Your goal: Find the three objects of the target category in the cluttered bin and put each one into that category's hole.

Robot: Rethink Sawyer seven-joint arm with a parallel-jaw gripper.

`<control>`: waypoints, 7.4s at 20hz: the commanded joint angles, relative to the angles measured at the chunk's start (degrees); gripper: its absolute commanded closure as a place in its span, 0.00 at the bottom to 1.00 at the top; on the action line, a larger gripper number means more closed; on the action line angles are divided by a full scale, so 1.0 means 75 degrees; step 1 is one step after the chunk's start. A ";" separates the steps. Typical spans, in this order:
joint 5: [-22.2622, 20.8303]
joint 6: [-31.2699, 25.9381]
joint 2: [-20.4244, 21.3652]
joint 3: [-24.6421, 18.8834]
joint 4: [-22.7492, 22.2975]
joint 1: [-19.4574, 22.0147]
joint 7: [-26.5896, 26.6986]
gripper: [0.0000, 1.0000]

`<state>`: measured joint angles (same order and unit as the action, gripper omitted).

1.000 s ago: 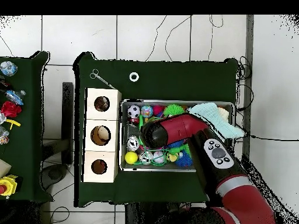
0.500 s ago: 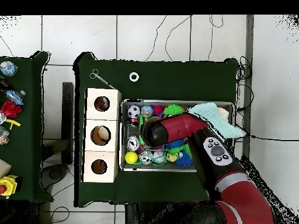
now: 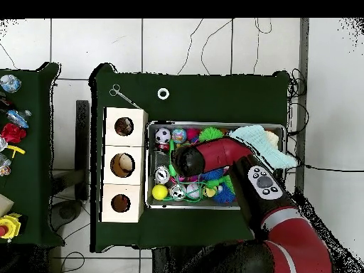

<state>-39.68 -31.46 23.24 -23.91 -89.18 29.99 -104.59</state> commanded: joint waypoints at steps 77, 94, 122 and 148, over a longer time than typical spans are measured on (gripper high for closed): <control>-0.1236 -0.4601 -0.0074 0.1724 0.2831 -0.1855 -0.0379 1.00; 0.0950 -0.0900 0.1565 0.1229 0.1181 -0.1279 -0.0572 1.00; 0.2563 0.0009 0.2338 0.1395 -0.0043 -0.1533 -0.0840 1.00; 0.4061 -0.1097 0.4211 0.3097 -0.1714 -0.3795 -0.1923 1.00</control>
<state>-13.56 -31.73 49.07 -5.38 -91.63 3.11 -104.65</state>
